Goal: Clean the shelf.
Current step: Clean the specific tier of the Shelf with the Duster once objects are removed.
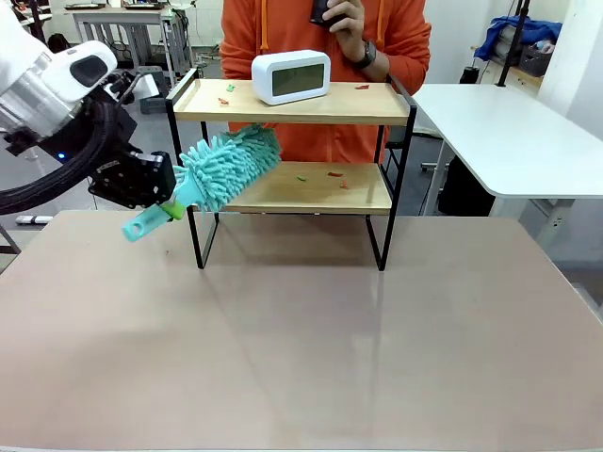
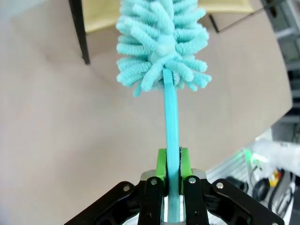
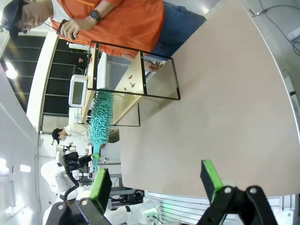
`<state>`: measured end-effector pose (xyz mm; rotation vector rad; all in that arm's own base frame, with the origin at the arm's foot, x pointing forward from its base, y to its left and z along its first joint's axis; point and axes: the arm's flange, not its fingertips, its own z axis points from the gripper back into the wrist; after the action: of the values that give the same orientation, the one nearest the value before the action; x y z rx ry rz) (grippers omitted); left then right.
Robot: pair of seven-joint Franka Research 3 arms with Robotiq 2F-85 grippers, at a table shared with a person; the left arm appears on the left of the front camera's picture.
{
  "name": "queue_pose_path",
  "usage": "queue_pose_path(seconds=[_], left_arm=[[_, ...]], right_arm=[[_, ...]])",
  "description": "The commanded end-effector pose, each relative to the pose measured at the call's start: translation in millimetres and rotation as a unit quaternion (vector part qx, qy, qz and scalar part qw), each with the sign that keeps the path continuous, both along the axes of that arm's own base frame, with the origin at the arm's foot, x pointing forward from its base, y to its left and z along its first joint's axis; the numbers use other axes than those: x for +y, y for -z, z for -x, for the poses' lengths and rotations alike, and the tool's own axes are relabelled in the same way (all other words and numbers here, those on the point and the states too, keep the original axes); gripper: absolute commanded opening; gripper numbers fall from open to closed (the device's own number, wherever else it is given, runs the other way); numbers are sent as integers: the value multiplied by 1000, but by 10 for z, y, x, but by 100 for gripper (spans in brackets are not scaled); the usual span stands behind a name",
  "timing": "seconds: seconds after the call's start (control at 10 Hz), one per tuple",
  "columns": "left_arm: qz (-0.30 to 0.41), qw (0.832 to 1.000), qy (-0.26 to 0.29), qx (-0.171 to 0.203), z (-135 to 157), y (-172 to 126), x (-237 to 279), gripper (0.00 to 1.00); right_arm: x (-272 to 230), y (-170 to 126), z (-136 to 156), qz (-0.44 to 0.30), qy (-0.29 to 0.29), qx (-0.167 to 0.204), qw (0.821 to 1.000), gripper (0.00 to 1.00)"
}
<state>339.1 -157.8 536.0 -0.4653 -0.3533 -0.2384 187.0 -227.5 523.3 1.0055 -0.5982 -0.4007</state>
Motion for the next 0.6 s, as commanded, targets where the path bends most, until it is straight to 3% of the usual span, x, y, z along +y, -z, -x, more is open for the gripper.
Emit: queue_pose_path(seconds=[0.0, 0.5], left_arm=[[-9, 999, -33, -12, -9, 135, -99, 12], [-30, 999, -45, -1, -372, 317, -386, 12]], right_arm=[[5, -22, -18, -1, -4, -18, 1000, 100], [5, -22, -18, -1, -4, -18, 1000, 100]])
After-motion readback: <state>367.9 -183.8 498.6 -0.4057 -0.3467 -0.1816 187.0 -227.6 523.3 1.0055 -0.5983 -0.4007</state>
